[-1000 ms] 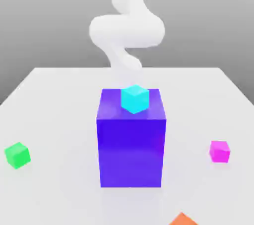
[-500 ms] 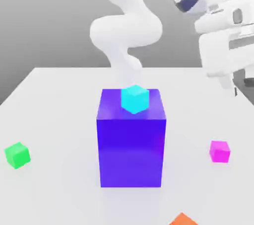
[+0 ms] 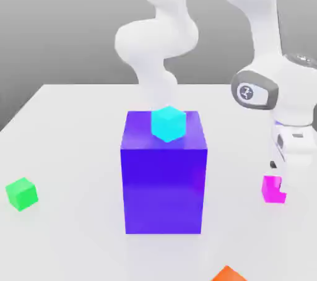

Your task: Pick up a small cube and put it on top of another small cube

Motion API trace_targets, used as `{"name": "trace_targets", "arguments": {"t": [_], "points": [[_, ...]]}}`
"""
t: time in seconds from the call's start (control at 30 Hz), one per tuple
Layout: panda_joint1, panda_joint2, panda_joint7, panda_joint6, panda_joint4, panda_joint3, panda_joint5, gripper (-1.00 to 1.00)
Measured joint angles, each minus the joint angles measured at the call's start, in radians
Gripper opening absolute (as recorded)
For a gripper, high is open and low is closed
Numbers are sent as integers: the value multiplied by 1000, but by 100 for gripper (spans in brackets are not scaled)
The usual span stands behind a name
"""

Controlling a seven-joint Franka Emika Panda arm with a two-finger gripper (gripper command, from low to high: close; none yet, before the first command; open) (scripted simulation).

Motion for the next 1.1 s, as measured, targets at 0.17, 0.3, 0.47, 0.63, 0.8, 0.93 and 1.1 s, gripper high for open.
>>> {"name": "trace_targets", "arguments": {"t": [0.17,0.3,0.47,0.63,0.8,0.93,1.1], "points": [[15,28,8,22,6,-17,-10,-100],[6,8,3,6,1,-7,-4,-100],[-34,-161,-79,-128,-33,59,106,-100],[-163,-210,-149,-178,34,6,173,-100],[-380,-225,-194,-214,102,-93,204,-100],[-553,-235,-228,-243,156,-169,226,-100],[-764,-247,-264,-279,210,-264,247,-100]]}}
